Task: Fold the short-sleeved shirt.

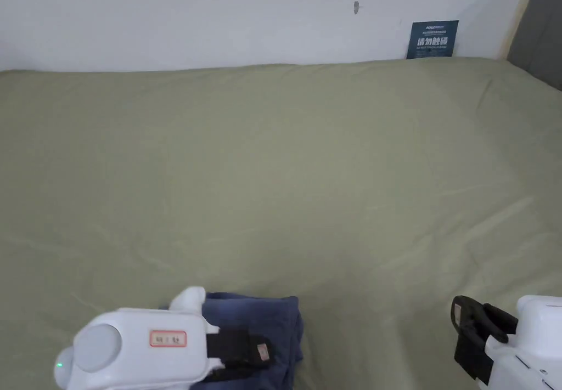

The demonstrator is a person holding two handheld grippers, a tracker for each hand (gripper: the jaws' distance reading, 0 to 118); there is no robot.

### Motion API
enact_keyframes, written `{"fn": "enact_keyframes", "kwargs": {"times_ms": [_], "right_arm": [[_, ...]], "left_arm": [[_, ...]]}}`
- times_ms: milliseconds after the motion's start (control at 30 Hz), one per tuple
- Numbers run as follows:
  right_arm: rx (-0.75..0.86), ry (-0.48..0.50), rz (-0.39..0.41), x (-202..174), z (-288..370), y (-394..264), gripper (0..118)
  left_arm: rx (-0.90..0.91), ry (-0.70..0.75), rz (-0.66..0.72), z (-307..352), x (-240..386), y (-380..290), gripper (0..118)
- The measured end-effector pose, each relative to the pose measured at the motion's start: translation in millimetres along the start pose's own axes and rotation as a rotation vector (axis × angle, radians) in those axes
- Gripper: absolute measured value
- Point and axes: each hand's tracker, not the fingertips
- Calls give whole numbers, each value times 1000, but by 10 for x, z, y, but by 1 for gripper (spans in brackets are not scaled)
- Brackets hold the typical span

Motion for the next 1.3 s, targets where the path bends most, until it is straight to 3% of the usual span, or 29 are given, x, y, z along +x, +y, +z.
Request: {"fn": "enact_keyframes", "kwargs": {"times_ms": [133, 167, 267, 367, 567, 667, 767, 867, 900, 933, 967, 1000, 1033, 1167, 1300], "right_arm": [[-51, 48, -5, -76, 16, -4, 0], [-67, 74, -9, -91, 14, -5, 0], [-124, 148, 19, -205, -45, -4, 0], [-209, 301, -14, -340, -247, -19, 0], [-424, 655, -71, -880, -926, -109, 0], [-558, 832, -157, -1168, -1318, -217, 0], [-665, 869, -229, -1228, -1743, -384, 0], [-750, 816, -261, -1037, -2183, -529, 0], [-781, 862, -309, -923, -2324, -590, 0], [-819, 924, -405, -817, -2424, -636, 0], [-833, 964, -471, -758, -2475, -660, 0], [-844, 989, -479, -739, -2495, -674, 0], [-841, 998, -462, -727, -2514, -690, 0], [-873, 1068, -553, -638, -2640, -766, 0], [-886, 1096, -582, -537, -2727, -792, 0]], "left_arm": [[-50, 70, -16, -554, -246, -108, 0], [-38, 32, -13, -624, -234, -119, 0], [-28, 17, -6, -502, -111, -69, 0], [-1, 27, -86, -193, 17, -2, 0], [203, 78, -89, 919, -89, 141, 0], [233, 154, -59, 1293, -351, 210, 0], [217, 221, -5, 1445, -632, 244, 0], [185, 220, 6, 1443, -858, 289, 0], [172, 211, 16, 1421, -931, 311, 4], [136, 165, 39, 1380, -1001, 337, 22], [116, 116, 44, 1342, -1064, 366, 52], [102, 58, 52, 1284, -1128, 388, 84], [70, -13, 57, 1195, -1183, 412, 101], [-15, -126, 102, 778, -1260, 481, 101], [-6, -286, 149, 401, -1380, 597, 98]]}}
